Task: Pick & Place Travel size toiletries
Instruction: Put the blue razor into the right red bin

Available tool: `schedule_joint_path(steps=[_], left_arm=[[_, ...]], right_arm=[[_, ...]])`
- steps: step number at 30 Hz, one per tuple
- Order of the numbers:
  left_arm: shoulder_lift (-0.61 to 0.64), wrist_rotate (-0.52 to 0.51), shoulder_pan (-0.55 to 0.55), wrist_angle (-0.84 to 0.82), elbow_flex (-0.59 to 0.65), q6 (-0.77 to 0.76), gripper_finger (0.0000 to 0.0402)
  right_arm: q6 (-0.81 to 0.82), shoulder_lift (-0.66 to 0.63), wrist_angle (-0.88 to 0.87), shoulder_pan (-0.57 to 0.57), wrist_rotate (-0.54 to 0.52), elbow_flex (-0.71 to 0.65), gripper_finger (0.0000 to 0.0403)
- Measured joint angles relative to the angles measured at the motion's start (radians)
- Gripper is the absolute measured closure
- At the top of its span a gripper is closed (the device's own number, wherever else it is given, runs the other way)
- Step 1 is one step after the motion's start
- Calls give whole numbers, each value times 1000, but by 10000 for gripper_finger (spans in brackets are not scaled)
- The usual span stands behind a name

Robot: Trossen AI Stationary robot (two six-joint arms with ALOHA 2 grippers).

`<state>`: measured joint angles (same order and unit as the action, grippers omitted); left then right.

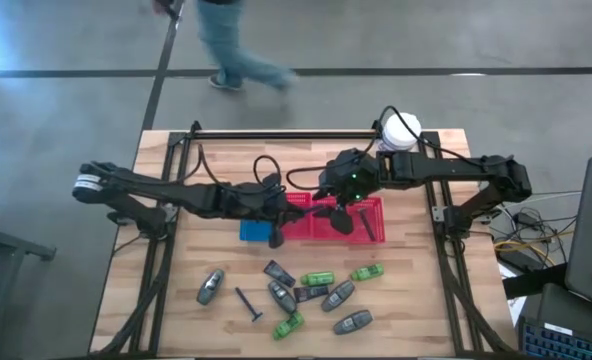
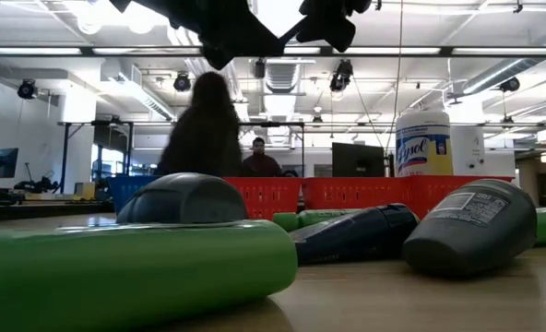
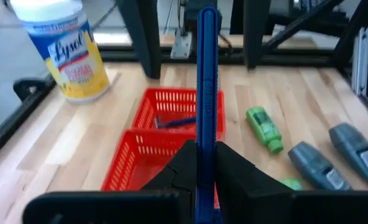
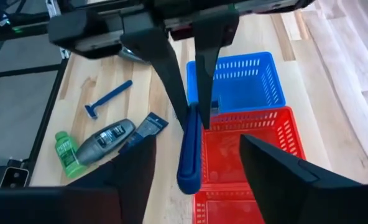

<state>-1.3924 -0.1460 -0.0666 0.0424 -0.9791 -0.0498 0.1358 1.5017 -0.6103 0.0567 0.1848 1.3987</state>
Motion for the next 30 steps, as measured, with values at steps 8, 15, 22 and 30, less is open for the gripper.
schedule_joint_path(steps=[8,15,22,30], left_arm=[[-8,0,0,15,0,0,367],[-8,0,0,18,1,-1,366],[-8,-4,0,16,2,-3,365],[-8,-4,0,14,2,-4,362]], right_arm=[[30,9,-19,2,8,-3,217],[30,13,-6,4,-1,-6,274],[35,13,-13,6,0,-6,346],[41,13,-22,7,-25,-6,375]])
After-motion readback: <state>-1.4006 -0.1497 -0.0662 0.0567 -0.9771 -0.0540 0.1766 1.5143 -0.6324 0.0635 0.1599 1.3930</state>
